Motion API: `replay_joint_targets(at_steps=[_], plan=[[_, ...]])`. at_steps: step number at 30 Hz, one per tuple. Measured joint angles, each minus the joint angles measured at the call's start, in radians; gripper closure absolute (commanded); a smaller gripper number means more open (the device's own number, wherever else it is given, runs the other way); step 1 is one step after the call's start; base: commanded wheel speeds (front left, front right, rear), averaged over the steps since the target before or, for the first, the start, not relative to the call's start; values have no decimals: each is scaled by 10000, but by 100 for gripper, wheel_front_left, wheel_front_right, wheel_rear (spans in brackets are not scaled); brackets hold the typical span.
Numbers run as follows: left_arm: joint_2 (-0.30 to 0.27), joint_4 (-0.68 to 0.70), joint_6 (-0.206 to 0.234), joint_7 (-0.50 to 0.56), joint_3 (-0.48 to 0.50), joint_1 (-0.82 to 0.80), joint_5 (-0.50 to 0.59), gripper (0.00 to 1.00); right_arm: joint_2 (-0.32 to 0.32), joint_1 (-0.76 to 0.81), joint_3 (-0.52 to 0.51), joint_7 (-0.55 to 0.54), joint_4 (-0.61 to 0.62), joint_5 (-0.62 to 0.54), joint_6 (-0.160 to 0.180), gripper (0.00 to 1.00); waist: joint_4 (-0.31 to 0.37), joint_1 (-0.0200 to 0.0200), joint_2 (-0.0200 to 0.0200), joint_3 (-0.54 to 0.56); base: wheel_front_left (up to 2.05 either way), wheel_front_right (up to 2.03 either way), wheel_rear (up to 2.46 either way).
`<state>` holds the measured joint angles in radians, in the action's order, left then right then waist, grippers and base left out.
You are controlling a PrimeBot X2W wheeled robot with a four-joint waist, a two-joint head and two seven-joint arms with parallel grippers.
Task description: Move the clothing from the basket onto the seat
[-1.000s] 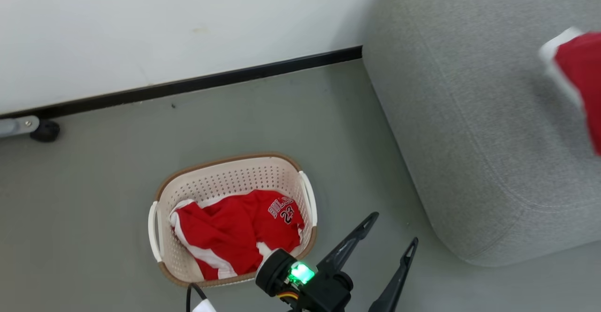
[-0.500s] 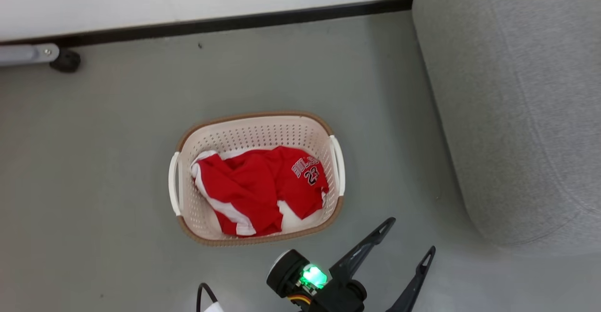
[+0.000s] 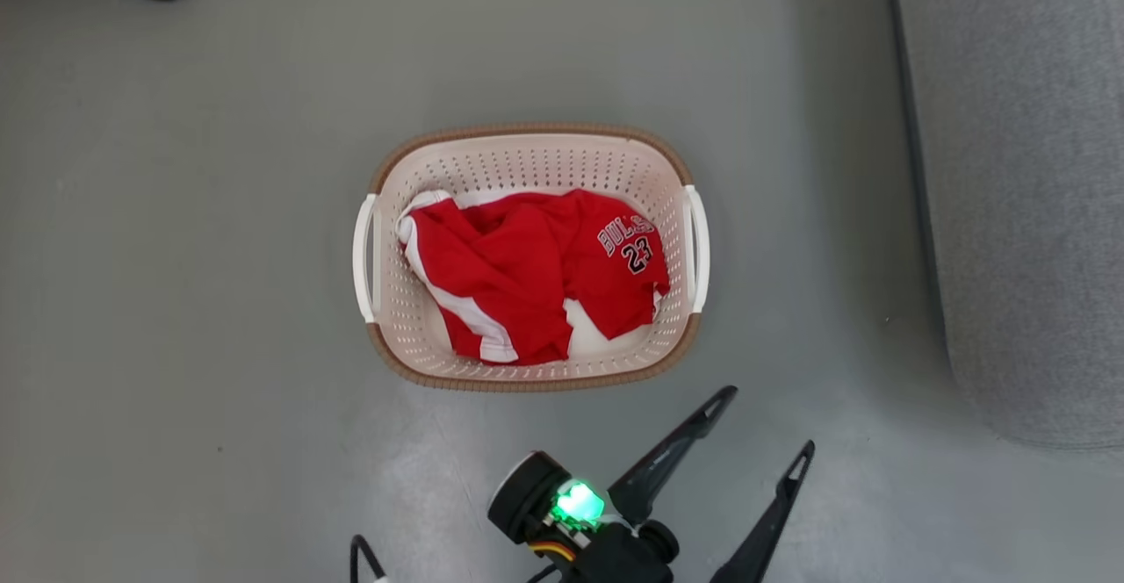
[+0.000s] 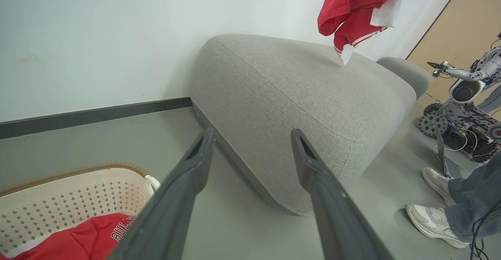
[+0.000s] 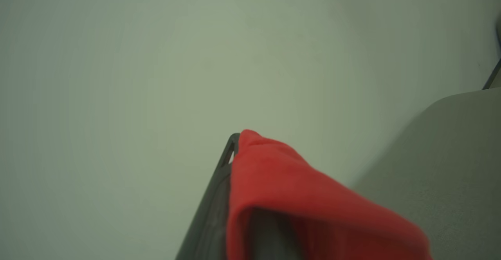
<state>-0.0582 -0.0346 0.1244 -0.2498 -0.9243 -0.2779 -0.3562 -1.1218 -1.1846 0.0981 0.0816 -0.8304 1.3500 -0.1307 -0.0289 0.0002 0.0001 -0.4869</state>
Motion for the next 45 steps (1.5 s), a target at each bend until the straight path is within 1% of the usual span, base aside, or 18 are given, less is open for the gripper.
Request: replay_joint_targets(at_steps=[2, 7, 9, 14, 16, 18, 19, 20, 21, 22, 23, 24, 32, 36, 41, 42, 43, 45], plan=[[0, 178, 2, 0, 238, 151, 111, 0, -71, 0, 77, -13, -136, 17, 0, 100, -60, 0, 0, -227, 0, 0, 0], [-4, 520, 2, -2, 525, 595, 527, 0, -25, 390, 228, -31, -1114, 341, 0, 100, -88, -1, 0, -836, 0, 0, 0], [2, 598, 2, -2, 627, 596, 617, 0, 299, 816, 451, -105, -1296, 384, 0, 100, -49, -1, 0, -1089, 0, 0, 0], [-6, 667, 2, -2, 888, 399, 779, 0, 1517, 1466, 1114, -84, -1409, 360, 0, 100, 231, 1, 1, -1631, 0, 0, 0], [-4, 675, 2, -2, 1003, 200, 780, 0, 1714, 1582, 1292, -42, -1436, 343, 0, 100, 431, 0, 1, -1761, 0, 0, 0], [-2, 663, 2, -2, 1068, -2, 844, 0, 1730, 1803, 1613, 56, -1369, 132, 0, 99, 651, -1, 0, -1856, 0, 0, 0], [0, 646, 2, -2, 1072, -124, 871, 0, 1760, 1914, 1747, 138, -1338, 40, 0, 87, 763, -1, 0, -1895, 0, 0, 0], [0, 606, 2, -2, 1072, -251, 871, 0, 1831, 1987, 1827, 196, -1306, -4, 0, 63, 869, -1, 0, -1921, 0, 0, 0], [2, 562, 2, -4, 1085, -366, 871, 0, 1921, 2019, 1883, 278, -1294, -27, 0, 56, 974, -1, 1, -1937, 0, 0, 0], [0, 522, 2, -4, 1103, -463, 871, 0, 1987, 2037, 1925, 368, -1260, -29, 0, 52, 1070, -1, 1, -1940, 0, 0, 0], [0, 500, 2, -4, 1127, -528, 869, 0, 2019, 2042, 1952, 474, -1227, -29, 0, 30, 1158, 0, 1, -1929, 0, 0, 0], [0, 477, 2, -29, 1158, -568, 867, 0, 2008, 2046, 2017, 571, -1179, -63, 0, 0, 1236, -1, 1, -1900, 0, 0, 0], [-4, 437, 2, -29, 1360, -630, 635, 0, 2038, 2750, 2778, 945, -533, -324, 0, 0, 1467, -2, 0, -1310, 0, 0, 0], [2, 407, 2, -29, 1461, -630, 468, 0, 2222, 3425, 3200, 1187, -86, -399, 0, 0, 1538, -2, 0, -871, 0, 0, 0], [4, 238, 2, -29, 1662, -596, 222, 0, 2602, 4832, 3789, 1494, 621, -474, -2, 0, 1595, -2, 0, -276, 0, 0, 0], [8, 207, 2, -29, 1749, -555, 115, 0, 2660, 5124, 3887, 1555, 784, -491, 0, 0, 1601, -3, 0, -151, 0, 0, 0], [10, 63, 2, -31, 1946, -392, -46, 0, 2778, 5744, 4117, 1593, 1154, -506, 0, 0, 1605, -3, 0, 109, 0, 0, 0], [8, -8, 2, -29, 2176, -166, -232, 0, 2974, 6298, 4284, 1664, 1484, -579, 0, 0, 1599, -3, -1, 377, 0, 0, 0]])
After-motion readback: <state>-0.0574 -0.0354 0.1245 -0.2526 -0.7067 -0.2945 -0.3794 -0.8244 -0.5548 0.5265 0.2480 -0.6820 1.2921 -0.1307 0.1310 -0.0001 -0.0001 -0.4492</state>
